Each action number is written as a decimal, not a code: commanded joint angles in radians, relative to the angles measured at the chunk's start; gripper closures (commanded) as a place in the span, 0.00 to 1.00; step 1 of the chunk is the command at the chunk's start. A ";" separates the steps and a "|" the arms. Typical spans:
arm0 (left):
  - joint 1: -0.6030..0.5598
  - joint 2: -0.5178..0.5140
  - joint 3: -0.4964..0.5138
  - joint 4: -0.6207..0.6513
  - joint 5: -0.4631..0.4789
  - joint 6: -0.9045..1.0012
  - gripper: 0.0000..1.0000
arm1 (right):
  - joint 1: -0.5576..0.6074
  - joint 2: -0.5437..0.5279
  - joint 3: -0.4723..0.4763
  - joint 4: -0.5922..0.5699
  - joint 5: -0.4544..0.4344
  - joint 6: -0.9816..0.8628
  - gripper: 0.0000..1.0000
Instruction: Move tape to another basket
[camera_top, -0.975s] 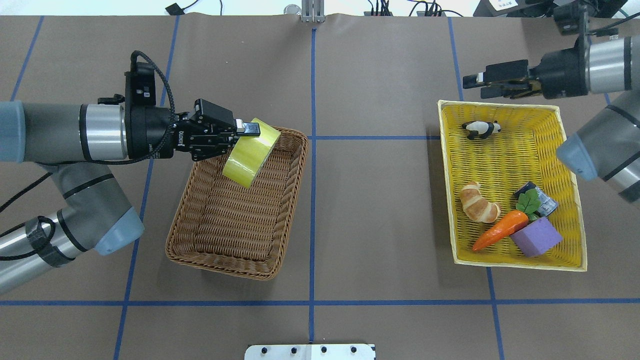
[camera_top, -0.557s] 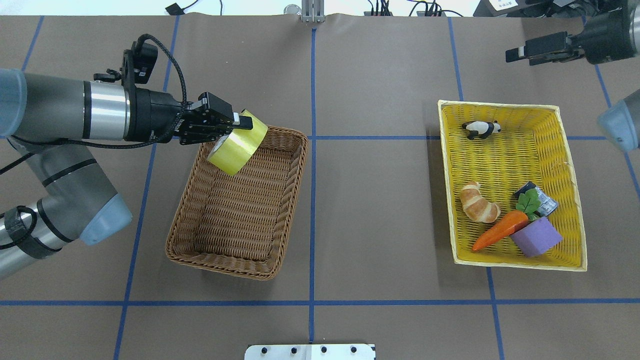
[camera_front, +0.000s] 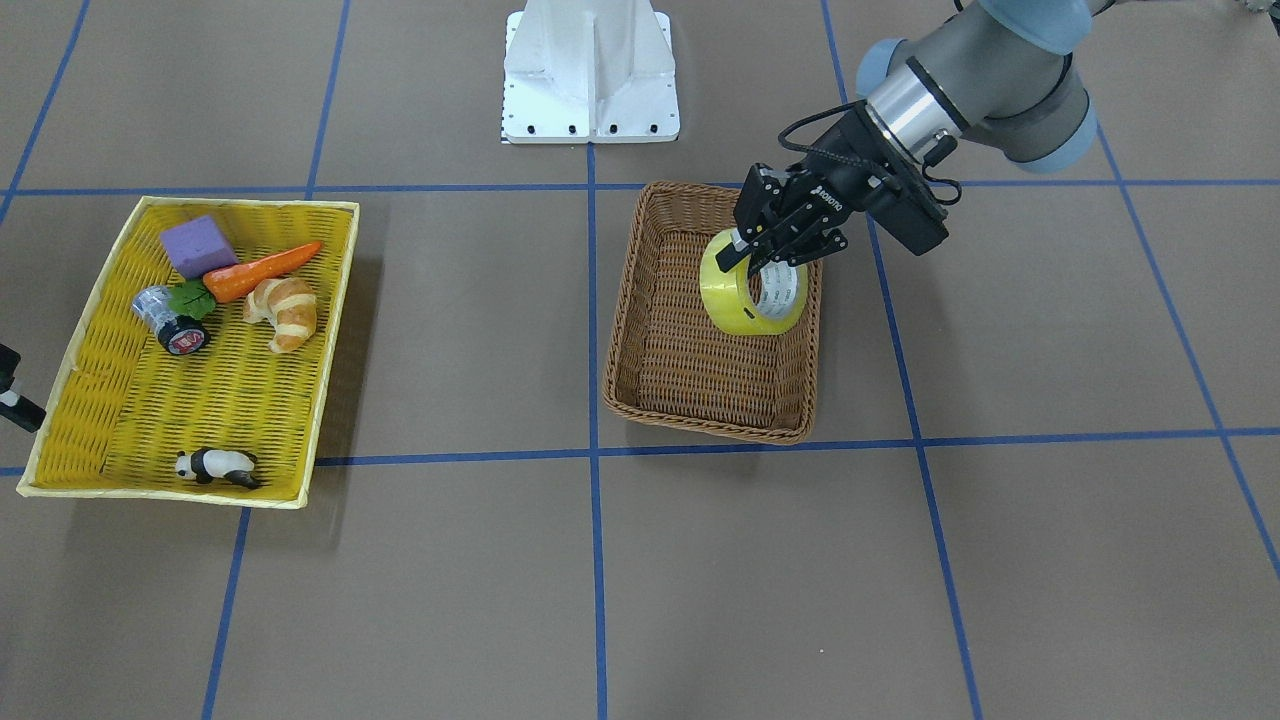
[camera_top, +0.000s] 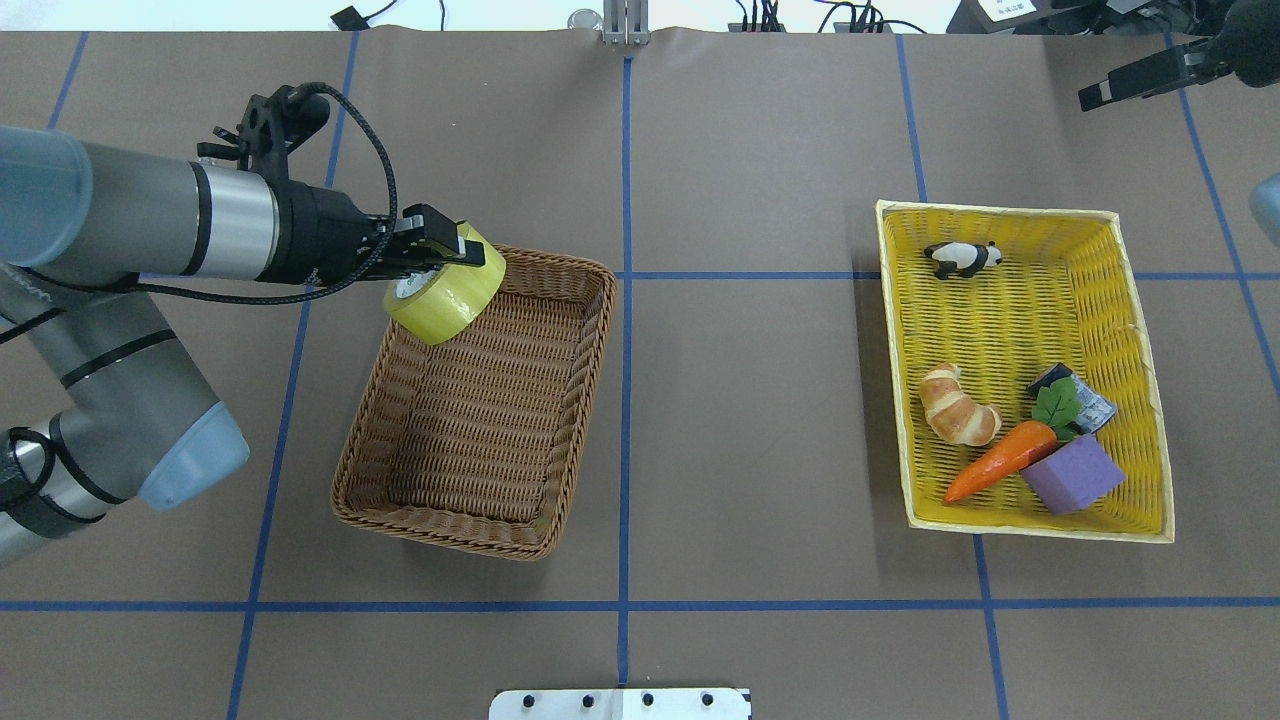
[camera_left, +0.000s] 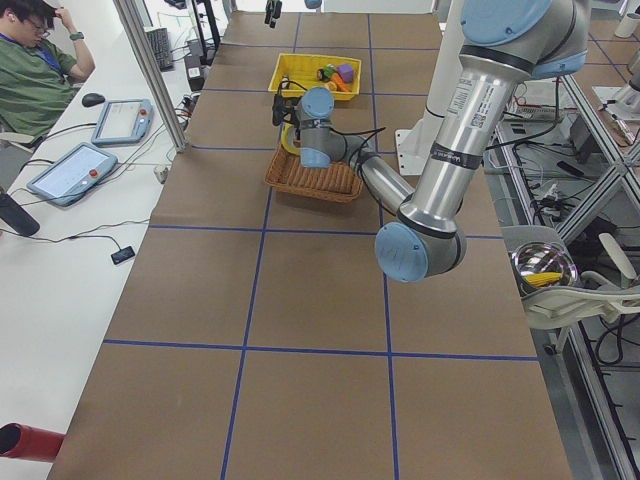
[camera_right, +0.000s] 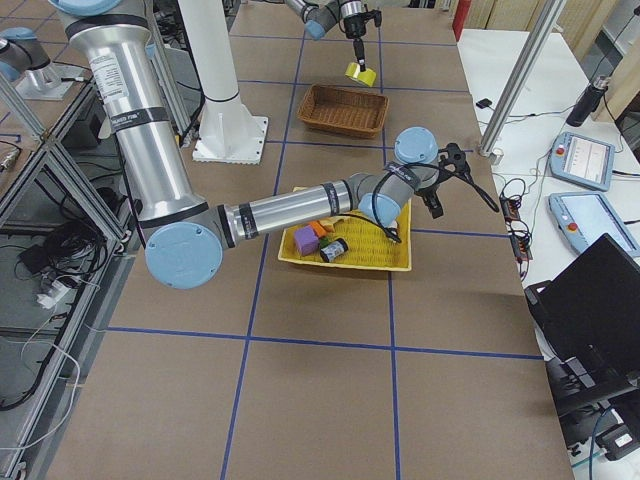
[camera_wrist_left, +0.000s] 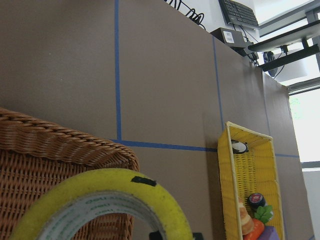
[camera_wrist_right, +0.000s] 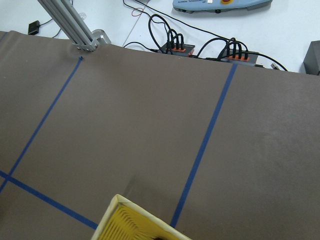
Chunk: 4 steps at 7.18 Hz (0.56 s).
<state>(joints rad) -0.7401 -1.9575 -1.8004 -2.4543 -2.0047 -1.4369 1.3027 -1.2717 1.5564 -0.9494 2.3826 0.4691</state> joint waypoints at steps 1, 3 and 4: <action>0.082 0.002 -0.011 0.115 0.131 0.096 1.00 | -0.005 -0.003 0.109 -0.313 -0.141 -0.267 0.00; 0.219 -0.004 -0.013 0.226 0.318 0.118 1.00 | 0.000 0.000 0.163 -0.570 -0.174 -0.395 0.00; 0.264 -0.003 -0.013 0.256 0.378 0.119 1.00 | 0.000 0.001 0.174 -0.657 -0.169 -0.397 0.00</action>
<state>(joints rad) -0.5414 -1.9598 -1.8126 -2.2468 -1.7145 -1.3250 1.3013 -1.2728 1.7102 -1.4789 2.2172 0.1031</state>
